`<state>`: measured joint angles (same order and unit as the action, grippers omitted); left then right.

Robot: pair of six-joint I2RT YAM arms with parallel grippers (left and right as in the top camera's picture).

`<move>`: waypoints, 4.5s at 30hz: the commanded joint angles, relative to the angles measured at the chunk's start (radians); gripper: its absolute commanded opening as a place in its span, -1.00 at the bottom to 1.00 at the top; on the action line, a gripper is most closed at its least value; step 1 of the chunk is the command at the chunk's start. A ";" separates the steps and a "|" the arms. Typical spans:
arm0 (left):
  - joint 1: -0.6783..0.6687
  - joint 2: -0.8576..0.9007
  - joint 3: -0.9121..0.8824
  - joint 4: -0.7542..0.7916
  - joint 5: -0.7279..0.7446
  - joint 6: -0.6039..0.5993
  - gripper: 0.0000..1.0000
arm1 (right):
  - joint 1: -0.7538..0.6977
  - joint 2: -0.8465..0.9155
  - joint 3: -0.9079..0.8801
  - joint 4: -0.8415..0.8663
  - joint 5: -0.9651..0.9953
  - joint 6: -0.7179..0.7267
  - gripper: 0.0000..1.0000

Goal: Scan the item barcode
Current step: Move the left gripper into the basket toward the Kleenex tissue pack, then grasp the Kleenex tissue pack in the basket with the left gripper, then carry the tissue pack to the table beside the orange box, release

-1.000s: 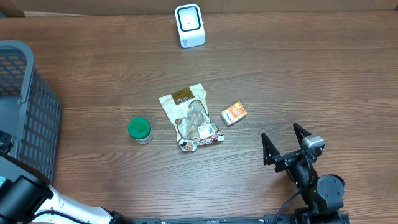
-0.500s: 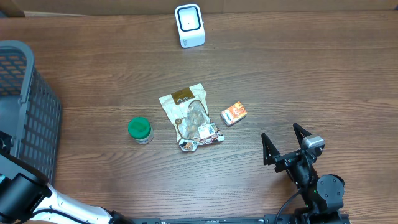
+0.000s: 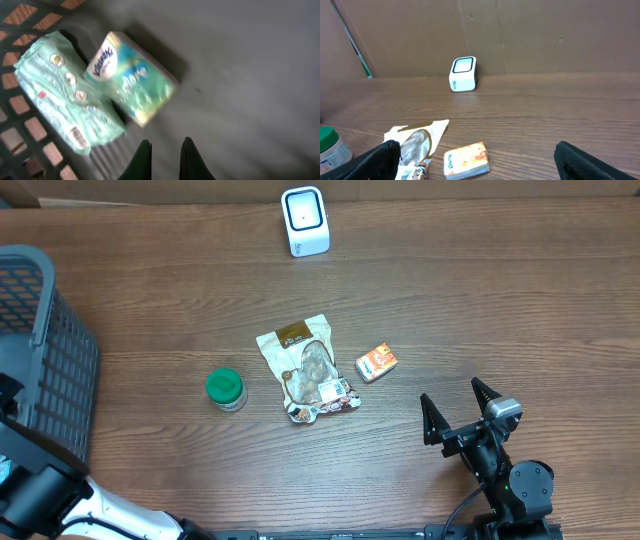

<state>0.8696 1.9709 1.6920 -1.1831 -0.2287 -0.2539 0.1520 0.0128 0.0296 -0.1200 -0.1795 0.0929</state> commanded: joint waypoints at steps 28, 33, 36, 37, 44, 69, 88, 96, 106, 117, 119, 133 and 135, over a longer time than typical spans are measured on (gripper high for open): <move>0.053 -0.026 -0.272 0.426 -0.054 -0.142 0.40 | 0.006 -0.010 0.001 0.006 -0.001 -0.003 1.00; 0.053 0.016 -0.273 0.427 -0.060 -0.116 0.41 | 0.006 -0.010 0.001 0.006 -0.001 -0.003 1.00; 0.053 0.030 -0.275 0.425 -0.070 -0.110 0.40 | 0.006 -0.010 0.001 0.006 -0.001 -0.003 1.00; 0.053 0.032 -0.275 0.426 -0.072 -0.108 0.38 | 0.006 -0.010 0.001 0.006 -0.001 -0.003 1.00; 0.053 0.032 -0.282 0.440 -0.074 -0.108 0.32 | 0.006 -0.010 0.001 0.006 -0.001 -0.003 1.00; -0.018 -0.088 0.110 -0.013 0.068 -0.102 -0.92 | 0.006 -0.010 0.001 0.006 -0.001 -0.003 1.00; -0.662 -0.447 0.384 -0.101 0.411 -0.134 -0.92 | 0.006 -0.010 0.001 0.006 -0.001 -0.003 0.99; -1.151 -0.320 0.301 -0.094 0.247 -0.127 -0.92 | 0.006 -0.010 0.001 0.006 -0.001 -0.003 1.00; -1.435 0.058 0.296 -0.034 0.252 -0.071 -0.91 | 0.006 -0.010 0.001 0.006 -0.001 -0.003 1.00; -1.518 0.311 0.296 0.039 0.309 -0.067 -0.80 | 0.006 -0.010 0.001 0.006 -0.001 -0.003 1.00; -1.518 0.313 0.296 0.031 0.312 -0.067 0.03 | 0.006 -0.010 0.001 0.006 -0.001 -0.003 1.00; -1.434 0.126 0.658 -0.270 0.250 -0.068 0.89 | 0.006 -0.010 0.001 0.006 -0.001 -0.003 1.00; -1.396 0.066 0.717 -0.320 0.243 -0.068 0.99 | 0.006 -0.010 0.001 0.006 -0.001 -0.003 1.00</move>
<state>-0.5850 2.1960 2.2925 -1.4586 0.0528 -0.3321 0.1520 0.0128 0.0296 -0.1200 -0.1795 0.0929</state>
